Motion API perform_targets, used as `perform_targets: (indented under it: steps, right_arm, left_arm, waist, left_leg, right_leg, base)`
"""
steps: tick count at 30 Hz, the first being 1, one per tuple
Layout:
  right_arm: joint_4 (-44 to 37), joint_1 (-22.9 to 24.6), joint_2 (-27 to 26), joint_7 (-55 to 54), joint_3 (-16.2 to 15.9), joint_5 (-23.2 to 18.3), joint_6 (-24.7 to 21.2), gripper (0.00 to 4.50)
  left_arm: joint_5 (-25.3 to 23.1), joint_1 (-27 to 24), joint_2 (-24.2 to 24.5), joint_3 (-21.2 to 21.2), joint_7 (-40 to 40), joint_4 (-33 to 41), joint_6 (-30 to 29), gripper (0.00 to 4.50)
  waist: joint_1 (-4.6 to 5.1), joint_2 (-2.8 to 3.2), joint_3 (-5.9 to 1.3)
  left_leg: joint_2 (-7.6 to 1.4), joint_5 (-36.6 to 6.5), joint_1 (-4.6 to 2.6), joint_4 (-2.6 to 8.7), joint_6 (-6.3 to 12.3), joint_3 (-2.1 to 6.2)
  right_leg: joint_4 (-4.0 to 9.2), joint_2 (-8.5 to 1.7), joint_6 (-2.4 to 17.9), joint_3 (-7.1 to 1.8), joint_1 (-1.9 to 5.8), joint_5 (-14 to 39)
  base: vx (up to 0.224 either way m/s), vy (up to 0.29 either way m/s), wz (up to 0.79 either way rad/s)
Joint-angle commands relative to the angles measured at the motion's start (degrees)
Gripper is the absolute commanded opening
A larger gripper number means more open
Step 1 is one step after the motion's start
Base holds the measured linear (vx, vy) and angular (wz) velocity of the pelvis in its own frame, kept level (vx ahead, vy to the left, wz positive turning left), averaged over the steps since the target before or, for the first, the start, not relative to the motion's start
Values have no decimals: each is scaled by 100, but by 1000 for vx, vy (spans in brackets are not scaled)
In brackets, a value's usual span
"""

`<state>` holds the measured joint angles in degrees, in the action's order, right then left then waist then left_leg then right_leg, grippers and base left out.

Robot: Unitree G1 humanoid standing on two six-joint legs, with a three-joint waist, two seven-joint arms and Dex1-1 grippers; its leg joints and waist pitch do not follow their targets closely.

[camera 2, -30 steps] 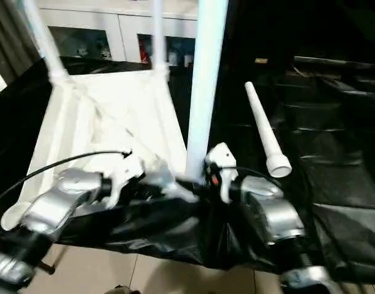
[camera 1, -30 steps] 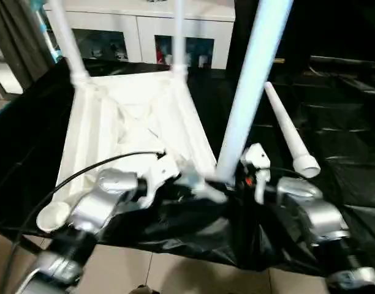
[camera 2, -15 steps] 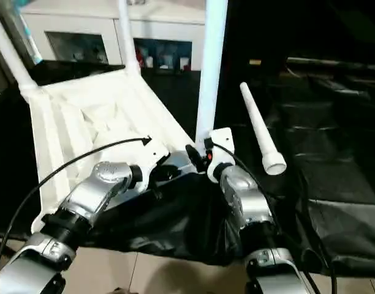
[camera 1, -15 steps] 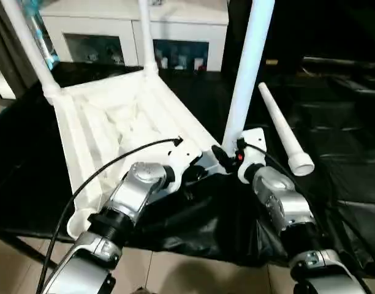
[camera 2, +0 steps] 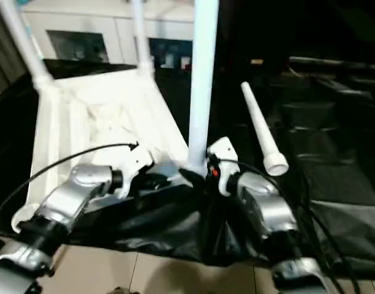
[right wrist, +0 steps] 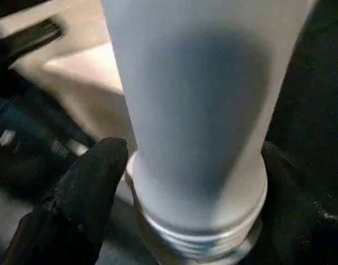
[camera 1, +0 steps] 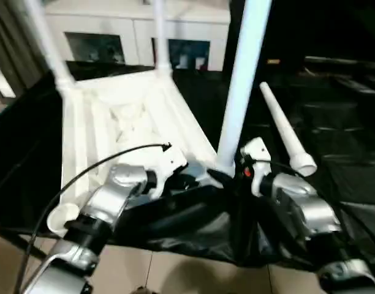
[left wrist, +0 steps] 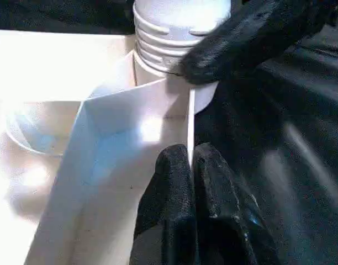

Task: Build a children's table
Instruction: Rotate leg to tighten

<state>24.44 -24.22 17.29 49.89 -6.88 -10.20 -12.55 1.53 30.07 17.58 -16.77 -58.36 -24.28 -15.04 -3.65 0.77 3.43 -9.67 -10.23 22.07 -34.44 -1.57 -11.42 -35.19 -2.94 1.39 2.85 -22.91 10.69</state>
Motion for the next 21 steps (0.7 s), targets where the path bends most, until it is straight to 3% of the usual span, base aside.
perform_targets:
  steps: [1, 6, 7, 9, 15, 16, 20, 21]
  right_arm:
    - [-235, 86, 122, 334, -90, -72, -62, 373]
    - [-376, 175, 324, 603, -63, -182, -105, 373]
    - [-382, 178, 332, 619, -58, -185, -114, 350]
    - [-384, 181, 325, 631, -58, -193, -115, 350]
    - [-417, 200, 238, 631, -110, -199, -132, 294]
    - [-430, 227, 214, 647, -132, -204, -151, 287]
    - [-420, 277, 170, 616, -160, -182, -140, 281]
    - [-365, 278, 125, 514, -145, -148, -133, 279]
  left_arm:
    - [418, -2, -25, 49, -317, 304, 100, 0]
    - [496, -81, 157, 97, -628, 406, 94, 0]
    - [484, -98, 200, 108, -672, 403, 112, 0]
    - [479, -115, 235, 120, -706, 403, 122, 0]
    - [498, -166, 301, 140, -750, 447, 104, 0]
    - [489, -179, 285, 143, -728, 459, 99, 0]
    - [449, -187, 237, 152, -620, 444, 109, 0]
    - [388, -158, 193, 143, -507, 383, 131, 0]
  waist:
    - [-28, -78, -373]
    - [-51, -70, -378]
    - [-66, -65, -381]
    - [-72, -68, -380]
    - [-110, -71, -385]
    - [-106, -102, -382]
    - [-110, -85, -375]
    - [-107, -114, -379]
  left_leg:
    - [-389, -1022, -121, 382, 374, 190]
    - [-394, -994, -124, 382, 381, 187]
    - [-388, -952, -121, 378, 384, 183]
    - [-388, -937, -121, 379, 378, 182]
    - [-395, -940, -118, 385, 331, 186]
    - [-397, -942, -119, 388, 337, 184]
    - [-393, -990, -125, 390, 314, 186]
    - [-392, -997, -125, 390, 309, 184]
  right_leg:
    - [481, -572, 1083, -292, 242, 1489]
    - [474, -578, 1116, -291, 240, 1402]
    - [468, -572, 1130, -287, 240, 1356]
    - [466, -574, 1134, -286, 240, 1341]
    - [458, -582, 1118, -283, 242, 1366]
    - [461, -578, 1112, -282, 240, 1367]
    - [474, -583, 1067, -286, 232, 1506]
    - [476, -584, 1052, -284, 237, 1538]
  base:
    - [0, 0, 0]
    - [0, 0, 0]
    - [0, 0, 0]
    - [0, 0, 0]
    - [0, 0, 0]
    - [0, 0, 0]
    - [0, 0, 0]
    - [0, 0, 0]
